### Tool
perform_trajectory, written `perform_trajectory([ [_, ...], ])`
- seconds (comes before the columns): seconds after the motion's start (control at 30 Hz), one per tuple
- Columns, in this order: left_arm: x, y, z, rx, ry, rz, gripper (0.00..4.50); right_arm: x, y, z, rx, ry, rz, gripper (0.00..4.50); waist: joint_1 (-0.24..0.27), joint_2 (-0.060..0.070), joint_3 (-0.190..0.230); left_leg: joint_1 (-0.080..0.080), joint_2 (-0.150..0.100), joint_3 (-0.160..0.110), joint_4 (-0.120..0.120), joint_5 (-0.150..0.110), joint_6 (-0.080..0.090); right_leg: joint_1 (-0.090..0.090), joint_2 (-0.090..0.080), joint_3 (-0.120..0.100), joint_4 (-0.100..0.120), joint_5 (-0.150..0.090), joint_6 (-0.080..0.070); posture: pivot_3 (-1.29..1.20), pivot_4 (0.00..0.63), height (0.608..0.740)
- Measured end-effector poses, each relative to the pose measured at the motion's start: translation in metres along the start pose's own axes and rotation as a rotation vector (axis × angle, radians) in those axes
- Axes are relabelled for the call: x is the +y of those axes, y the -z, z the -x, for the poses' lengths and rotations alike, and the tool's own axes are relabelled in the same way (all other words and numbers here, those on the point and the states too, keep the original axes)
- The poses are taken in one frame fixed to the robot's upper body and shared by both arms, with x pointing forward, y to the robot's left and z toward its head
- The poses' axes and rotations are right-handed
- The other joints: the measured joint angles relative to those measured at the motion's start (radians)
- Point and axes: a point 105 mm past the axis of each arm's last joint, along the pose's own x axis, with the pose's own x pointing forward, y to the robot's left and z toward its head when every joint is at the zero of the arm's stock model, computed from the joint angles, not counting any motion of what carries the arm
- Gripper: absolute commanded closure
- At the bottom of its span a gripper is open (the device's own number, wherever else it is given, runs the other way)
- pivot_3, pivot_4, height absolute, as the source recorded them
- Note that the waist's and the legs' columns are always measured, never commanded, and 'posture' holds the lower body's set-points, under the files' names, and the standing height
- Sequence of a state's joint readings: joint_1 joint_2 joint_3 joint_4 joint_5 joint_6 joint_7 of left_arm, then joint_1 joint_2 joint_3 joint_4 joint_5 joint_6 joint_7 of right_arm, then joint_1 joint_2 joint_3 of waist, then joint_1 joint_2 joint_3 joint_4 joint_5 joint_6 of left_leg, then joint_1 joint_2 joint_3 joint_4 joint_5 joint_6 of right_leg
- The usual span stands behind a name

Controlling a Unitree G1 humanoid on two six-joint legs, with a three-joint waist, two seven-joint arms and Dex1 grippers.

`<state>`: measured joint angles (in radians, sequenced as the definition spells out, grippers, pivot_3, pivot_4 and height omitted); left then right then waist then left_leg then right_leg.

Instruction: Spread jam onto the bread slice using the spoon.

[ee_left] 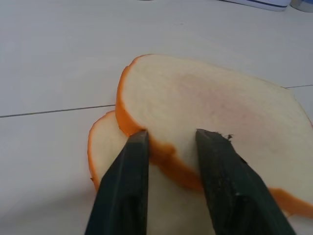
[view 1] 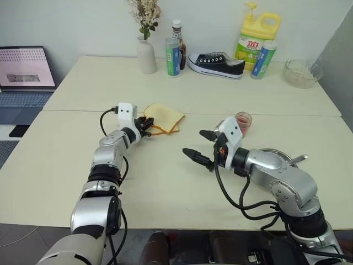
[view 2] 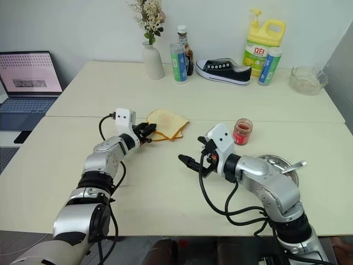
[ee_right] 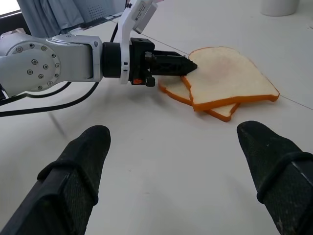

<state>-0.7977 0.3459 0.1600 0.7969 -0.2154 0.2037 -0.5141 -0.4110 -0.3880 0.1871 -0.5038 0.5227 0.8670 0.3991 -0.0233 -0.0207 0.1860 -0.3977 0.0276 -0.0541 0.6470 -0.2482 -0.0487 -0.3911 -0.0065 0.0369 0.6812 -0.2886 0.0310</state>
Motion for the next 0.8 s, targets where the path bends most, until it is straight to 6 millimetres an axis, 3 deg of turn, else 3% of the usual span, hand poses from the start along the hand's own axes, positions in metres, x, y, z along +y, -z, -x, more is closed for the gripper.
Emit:
perform_trajectory([
  [0.07, 0.000, -0.001, 0.000, -0.006, -0.001, -0.005, 4.47, -0.001, 0.000, 0.001, -0.001, 0.010, -0.003, 0.00, 0.000, 0.000, 0.000, 0.000, 0.000, 0.000, 0.000, 0.000, 0.000, 0.000, 0.000, 0.000, 0.000, 0.000, 0.000, 0.00, 0.150, 0.740],
  [0.27, -0.003, -0.010, 0.001, -0.031, 0.024, -0.019, 4.47, -0.006, 0.002, 0.005, 0.002, 0.031, -0.012, 0.00, 0.000, 0.000, 0.000, -0.001, 0.000, -0.001, 0.000, 0.000, 0.000, 0.000, 0.000, -0.001, 0.000, 0.000, 0.000, 0.00, 0.150, 0.740],
  [0.43, -0.042, -0.063, 0.012, -0.128, 0.250, -0.105, 4.47, -0.017, 0.011, 0.030, 0.054, 0.066, -0.025, 0.00, -0.002, 0.000, 0.000, -0.001, 0.000, 0.000, 0.000, 0.000, 0.000, 0.000, 0.000, 0.000, -0.001, 0.000, 0.000, 0.00, 0.150, 0.740],
  [0.57, -0.081, -0.085, 0.046, -0.107, 0.529, -0.184, 4.47, -0.010, 0.014, 0.064, 0.108, 0.005, -0.039, 0.00, -0.009, 0.000, 0.000, 0.000, 0.001, 0.000, -0.002, 0.000, 0.000, -0.001, 0.001, 0.001, -0.001, 0.000, 0.000, 0.00, 0.150, 0.740],
  [0.7, -0.120, -0.081, 0.090, 0.004, 0.849, -0.226, 4.47, -0.006, 0.011, 0.088, 0.131, -0.027, -0.073, 0.00, -0.013, 0.000, 0.000, 0.003, 0.002, 0.001, -0.002, 0.000, 0.000, 0.001, 0.002, 0.002, 0.001, -0.001, 0.000, 0.00, 0.150, 0.740],
  [0.8, -0.132, -0.054, 0.100, 0.122, 0.945, -0.235, 4.47, 0.000, 0.010, 0.097, 0.136, -0.052, -0.102, 0.00, -0.010, 0.001, 0.000, 0.006, 0.002, 0.001, -0.001, 0.000, 0.000, 0.003, 0.002, 0.003, 0.001, -0.001, 0.001, 0.00, 0.150, 0.740],
])
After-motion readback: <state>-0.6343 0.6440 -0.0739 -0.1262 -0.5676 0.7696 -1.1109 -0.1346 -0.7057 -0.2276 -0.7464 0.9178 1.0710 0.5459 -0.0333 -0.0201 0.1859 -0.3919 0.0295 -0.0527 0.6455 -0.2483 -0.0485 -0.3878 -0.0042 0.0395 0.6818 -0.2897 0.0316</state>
